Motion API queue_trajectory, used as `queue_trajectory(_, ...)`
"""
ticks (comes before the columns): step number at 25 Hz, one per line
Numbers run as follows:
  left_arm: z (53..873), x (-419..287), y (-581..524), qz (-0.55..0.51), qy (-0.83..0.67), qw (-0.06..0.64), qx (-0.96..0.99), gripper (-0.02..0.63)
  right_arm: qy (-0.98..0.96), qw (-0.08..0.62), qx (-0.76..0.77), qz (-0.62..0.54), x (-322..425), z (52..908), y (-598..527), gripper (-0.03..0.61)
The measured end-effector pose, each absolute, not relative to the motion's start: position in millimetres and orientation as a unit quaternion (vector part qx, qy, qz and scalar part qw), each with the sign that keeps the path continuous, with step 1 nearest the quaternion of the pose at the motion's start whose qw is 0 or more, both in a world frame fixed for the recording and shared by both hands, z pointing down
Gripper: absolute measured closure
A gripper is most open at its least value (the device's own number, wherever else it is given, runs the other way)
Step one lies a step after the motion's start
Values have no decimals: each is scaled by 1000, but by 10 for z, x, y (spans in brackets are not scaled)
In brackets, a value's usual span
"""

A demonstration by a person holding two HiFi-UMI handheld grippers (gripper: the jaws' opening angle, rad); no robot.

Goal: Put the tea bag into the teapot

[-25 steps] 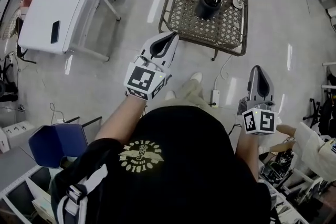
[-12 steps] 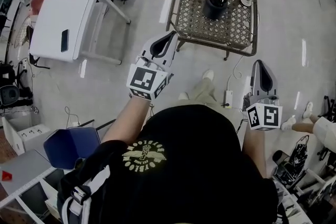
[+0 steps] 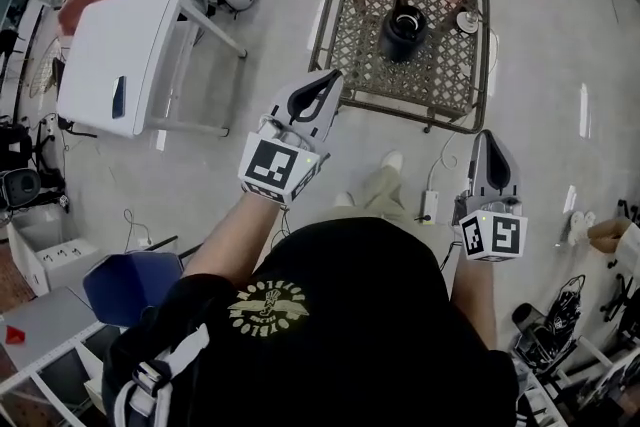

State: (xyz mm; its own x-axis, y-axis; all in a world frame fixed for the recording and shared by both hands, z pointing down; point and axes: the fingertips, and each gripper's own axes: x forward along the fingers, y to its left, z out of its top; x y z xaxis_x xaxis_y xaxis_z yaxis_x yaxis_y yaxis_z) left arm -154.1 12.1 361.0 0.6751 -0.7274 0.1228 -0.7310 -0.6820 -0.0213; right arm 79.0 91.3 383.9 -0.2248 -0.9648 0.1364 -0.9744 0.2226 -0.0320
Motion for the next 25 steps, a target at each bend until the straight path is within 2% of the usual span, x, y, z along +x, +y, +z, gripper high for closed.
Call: queue_trajectory(25,3766,-889,-786,66,-434,46,897,618,-812,47,582,28,1398,3756,-114,574)
